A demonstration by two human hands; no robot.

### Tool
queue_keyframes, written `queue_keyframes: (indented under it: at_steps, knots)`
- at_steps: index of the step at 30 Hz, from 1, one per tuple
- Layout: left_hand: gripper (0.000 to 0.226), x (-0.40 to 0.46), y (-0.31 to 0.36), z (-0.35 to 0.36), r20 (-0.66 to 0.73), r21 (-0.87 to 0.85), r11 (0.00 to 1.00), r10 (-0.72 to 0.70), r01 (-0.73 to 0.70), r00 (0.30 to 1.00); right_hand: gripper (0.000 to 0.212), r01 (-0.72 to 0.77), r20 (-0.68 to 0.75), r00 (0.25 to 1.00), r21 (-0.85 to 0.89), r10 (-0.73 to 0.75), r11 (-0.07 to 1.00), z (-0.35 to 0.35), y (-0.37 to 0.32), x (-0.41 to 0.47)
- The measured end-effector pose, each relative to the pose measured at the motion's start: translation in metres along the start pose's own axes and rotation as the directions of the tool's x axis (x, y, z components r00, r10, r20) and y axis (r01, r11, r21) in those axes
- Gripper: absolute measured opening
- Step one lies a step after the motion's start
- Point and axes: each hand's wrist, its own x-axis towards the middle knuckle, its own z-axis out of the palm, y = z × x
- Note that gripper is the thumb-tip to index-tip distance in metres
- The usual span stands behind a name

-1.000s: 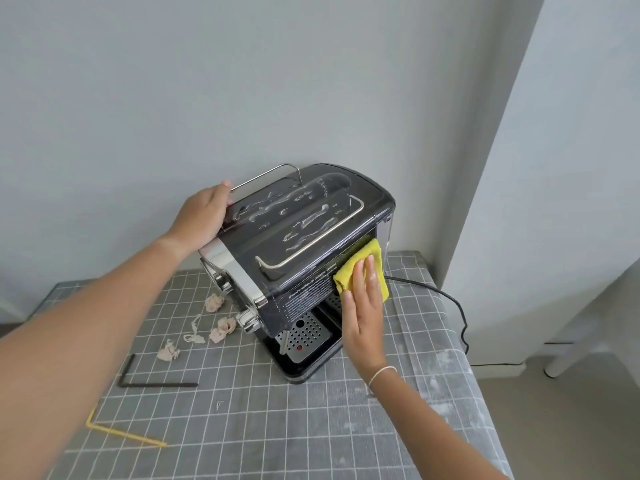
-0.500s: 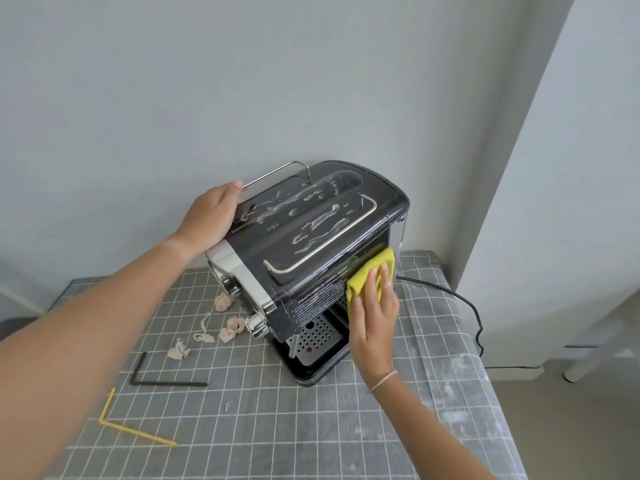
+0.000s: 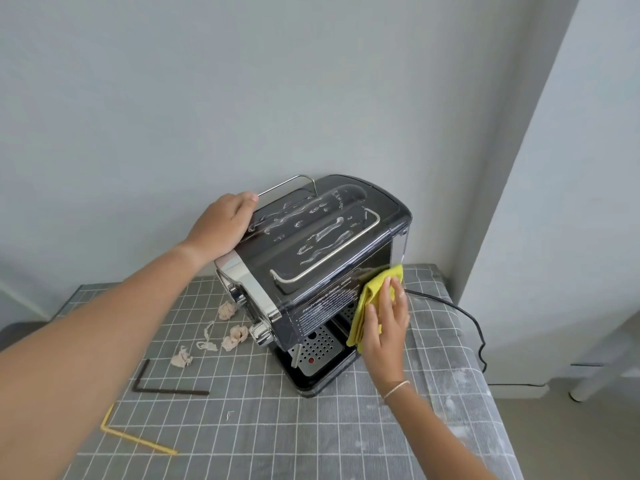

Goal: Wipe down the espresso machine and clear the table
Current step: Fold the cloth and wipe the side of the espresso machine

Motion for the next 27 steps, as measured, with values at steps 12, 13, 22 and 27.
queue_keyframes:
  at_steps: [12,13,22,27]
  knots:
    - [0.049,-0.016,0.126,0.020,0.151,-0.034,0.844,0.534,-0.535,0.832,0.052,0.022,0.001,1.000,-0.026,-0.022,0.999,-0.005,-0.003,0.009]
    - [0.049,-0.017,0.134,0.026,0.186,-0.047,0.836,0.546,-0.547,0.817,0.051,0.034,0.010,0.999,-0.029,-0.034,0.999,-0.003,-0.001,0.003]
    - [0.050,-0.020,0.151,0.048,0.291,0.047,0.838,0.509,-0.544,0.810,0.049,0.241,-0.052,0.967,-0.116,-0.248,0.964,-0.015,-0.007,0.038]
    - [0.052,-0.020,0.152,0.052,0.318,0.057,0.855,0.473,-0.515,0.822,0.049,0.039,0.082,0.996,0.034,-0.042,0.999,-0.012,0.019,0.015]
